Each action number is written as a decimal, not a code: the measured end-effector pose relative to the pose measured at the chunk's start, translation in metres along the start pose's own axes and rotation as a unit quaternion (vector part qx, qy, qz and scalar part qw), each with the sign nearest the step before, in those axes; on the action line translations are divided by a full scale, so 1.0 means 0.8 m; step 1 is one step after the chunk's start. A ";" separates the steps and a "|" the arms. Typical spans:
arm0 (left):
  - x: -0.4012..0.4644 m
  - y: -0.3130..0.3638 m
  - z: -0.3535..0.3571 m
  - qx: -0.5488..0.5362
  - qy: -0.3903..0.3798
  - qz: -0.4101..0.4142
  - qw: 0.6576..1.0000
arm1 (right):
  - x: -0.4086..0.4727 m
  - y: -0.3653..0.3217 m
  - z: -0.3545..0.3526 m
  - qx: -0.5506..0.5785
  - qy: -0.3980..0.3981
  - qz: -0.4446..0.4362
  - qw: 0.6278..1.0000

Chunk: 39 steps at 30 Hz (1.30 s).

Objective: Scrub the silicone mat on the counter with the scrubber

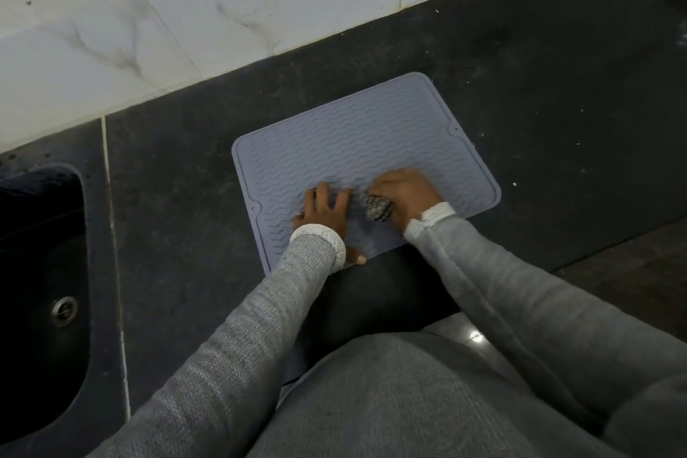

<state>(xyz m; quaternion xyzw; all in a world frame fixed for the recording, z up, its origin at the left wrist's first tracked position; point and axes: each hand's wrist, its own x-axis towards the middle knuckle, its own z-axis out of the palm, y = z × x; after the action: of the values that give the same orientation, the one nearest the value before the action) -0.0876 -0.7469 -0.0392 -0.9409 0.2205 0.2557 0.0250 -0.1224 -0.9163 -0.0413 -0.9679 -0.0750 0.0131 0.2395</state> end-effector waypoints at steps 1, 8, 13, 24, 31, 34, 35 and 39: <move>0.000 0.001 0.001 0.007 0.003 -0.003 1.000 | 0.003 -0.006 0.011 -0.033 -0.041 0.001 0.999; 0.005 -0.004 0.004 -0.008 -0.021 0.005 1.000 | -0.034 0.075 -0.022 -0.033 0.026 0.087 0.995; 0.004 -0.003 0.002 -0.013 -0.022 0.002 1.000 | -0.027 0.084 -0.042 -0.018 0.025 0.117 0.993; 0.008 -0.004 0.003 -0.008 -0.033 0.001 0.999 | -0.035 0.069 -0.031 -0.041 0.023 0.104 0.993; 0.002 -0.004 -0.002 -0.017 -0.022 0.011 1.000 | -0.036 0.093 -0.046 -0.077 -0.023 0.229 0.970; 0.002 -0.002 -0.005 -0.015 -0.026 0.017 0.999 | -0.036 0.096 -0.049 -0.047 -0.011 0.234 0.971; 0.001 0.000 -0.005 -0.013 -0.022 0.020 0.999 | -0.036 0.095 -0.050 -0.034 0.002 0.226 0.974; 0.000 0.021 -0.003 -0.046 0.042 0.051 0.997 | -0.039 0.082 -0.057 0.029 0.066 0.160 0.984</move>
<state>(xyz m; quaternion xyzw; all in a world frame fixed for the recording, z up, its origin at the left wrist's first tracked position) -0.0937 -0.7623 -0.0363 -0.9384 0.2572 0.2270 -0.0407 -0.1416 -0.9995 -0.0318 -0.9588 0.0975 -0.0103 0.2666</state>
